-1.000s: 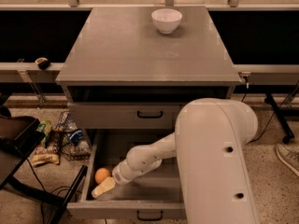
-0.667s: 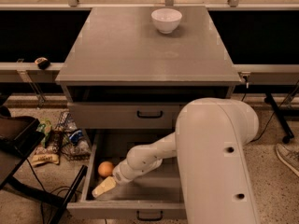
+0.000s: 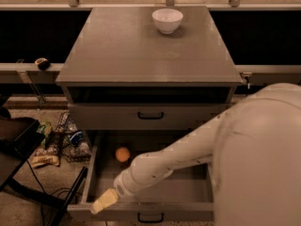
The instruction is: Place orange into middle drawer
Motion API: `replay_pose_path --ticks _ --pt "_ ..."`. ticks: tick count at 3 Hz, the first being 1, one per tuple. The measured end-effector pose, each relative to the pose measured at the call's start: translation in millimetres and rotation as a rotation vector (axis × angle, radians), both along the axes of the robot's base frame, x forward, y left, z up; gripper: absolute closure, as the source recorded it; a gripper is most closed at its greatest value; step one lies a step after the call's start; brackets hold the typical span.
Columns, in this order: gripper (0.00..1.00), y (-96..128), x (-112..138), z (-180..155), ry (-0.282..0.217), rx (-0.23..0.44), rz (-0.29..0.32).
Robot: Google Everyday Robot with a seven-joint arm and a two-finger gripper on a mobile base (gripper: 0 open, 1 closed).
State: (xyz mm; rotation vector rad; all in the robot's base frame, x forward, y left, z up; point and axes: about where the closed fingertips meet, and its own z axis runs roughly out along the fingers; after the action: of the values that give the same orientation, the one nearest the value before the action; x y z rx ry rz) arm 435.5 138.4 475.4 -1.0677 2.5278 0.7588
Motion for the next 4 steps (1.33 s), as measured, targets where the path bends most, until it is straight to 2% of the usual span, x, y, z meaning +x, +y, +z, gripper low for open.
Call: replay_pose_path --ticks 1,2,3,4 --pt "0.0 -23 -41 54 0.016 -0.036 0.019" --pt "0.0 -41 -31 149 -0.075 -0.025 0.01" --pt "0.0 -65 3 236 -0.183 0.0 -0.03" --pt "0.0 -88 26 292 -0.236 0.036 -0.066"
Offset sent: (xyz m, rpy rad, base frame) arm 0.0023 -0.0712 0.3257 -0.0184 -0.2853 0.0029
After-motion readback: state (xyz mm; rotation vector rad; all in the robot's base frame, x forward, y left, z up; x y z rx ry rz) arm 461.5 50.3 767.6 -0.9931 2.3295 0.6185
